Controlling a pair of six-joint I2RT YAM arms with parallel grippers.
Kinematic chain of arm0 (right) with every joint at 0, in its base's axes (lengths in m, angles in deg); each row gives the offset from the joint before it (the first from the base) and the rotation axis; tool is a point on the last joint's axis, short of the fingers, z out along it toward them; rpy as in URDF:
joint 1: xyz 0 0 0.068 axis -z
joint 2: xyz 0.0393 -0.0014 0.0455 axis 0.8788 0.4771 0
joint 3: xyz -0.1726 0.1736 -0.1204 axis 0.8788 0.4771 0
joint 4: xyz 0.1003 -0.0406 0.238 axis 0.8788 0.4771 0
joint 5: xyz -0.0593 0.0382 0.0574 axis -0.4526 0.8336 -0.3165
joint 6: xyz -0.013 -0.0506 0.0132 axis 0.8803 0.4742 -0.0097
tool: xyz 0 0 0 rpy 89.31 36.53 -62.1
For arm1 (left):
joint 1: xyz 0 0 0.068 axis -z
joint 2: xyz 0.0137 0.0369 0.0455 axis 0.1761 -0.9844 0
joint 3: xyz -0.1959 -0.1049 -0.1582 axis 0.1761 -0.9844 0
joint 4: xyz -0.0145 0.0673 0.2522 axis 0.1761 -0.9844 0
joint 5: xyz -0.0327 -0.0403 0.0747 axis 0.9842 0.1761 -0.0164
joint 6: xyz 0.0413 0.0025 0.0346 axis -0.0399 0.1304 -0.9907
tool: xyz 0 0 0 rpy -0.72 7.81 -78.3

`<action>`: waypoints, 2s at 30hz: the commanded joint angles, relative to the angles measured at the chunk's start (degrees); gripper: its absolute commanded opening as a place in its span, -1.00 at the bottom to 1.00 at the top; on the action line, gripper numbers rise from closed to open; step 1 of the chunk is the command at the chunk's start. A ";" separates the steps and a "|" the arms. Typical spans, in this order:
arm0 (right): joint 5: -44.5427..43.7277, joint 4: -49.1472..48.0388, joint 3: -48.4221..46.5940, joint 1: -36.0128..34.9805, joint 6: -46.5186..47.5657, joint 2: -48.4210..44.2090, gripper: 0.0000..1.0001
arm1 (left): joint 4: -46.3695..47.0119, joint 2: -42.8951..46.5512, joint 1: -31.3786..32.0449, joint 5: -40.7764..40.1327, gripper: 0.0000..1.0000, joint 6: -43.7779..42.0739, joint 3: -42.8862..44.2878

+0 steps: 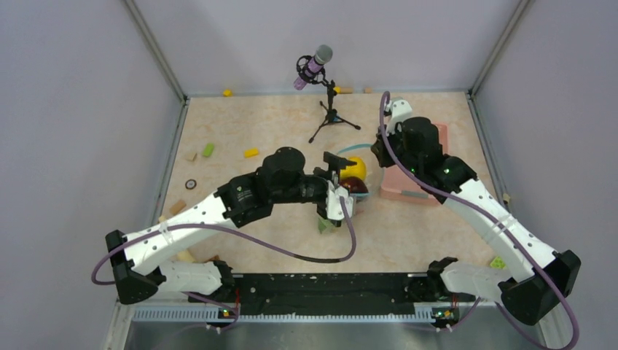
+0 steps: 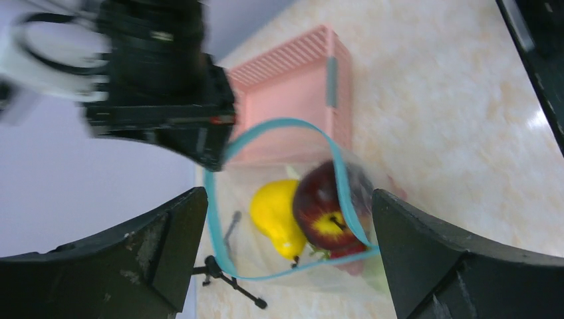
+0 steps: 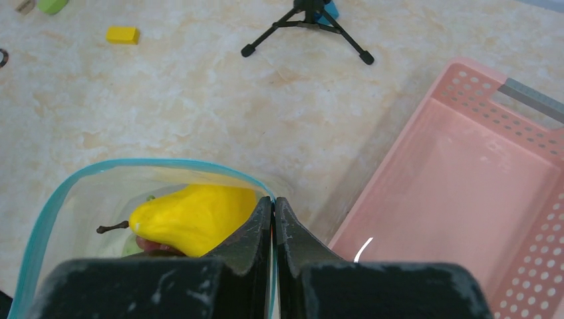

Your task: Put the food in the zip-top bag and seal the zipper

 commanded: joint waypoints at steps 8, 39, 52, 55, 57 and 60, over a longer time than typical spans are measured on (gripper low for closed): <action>-9.71 0.61 -2.12 0.24 -3.31 -0.84 -1.00 | 36.90 12.06 0.35 -17.33 0.97 40.43 -18.63; -3.50 -0.86 -0.05 0.37 -3.21 -0.64 -1.00 | 51.58 -2.94 13.41 -61.42 0.52 51.41 -28.74; -4.60 -0.85 -0.02 1.60 -2.81 0.14 -1.00 | 52.07 6.38 9.54 -57.01 0.17 52.52 -38.54; -3.05 -0.86 -0.34 1.59 -2.76 0.40 -1.00 | 53.23 11.22 5.09 -49.88 0.17 55.75 -42.17; -2.01 -1.13 -0.19 1.57 -2.79 0.33 -1.00 | 54.32 13.45 2.62 -44.94 0.18 56.52 -43.79; -1.46 -1.13 -0.18 1.60 -2.74 0.31 -1.00 | 54.85 15.22 0.54 -41.76 0.22 55.65 -44.73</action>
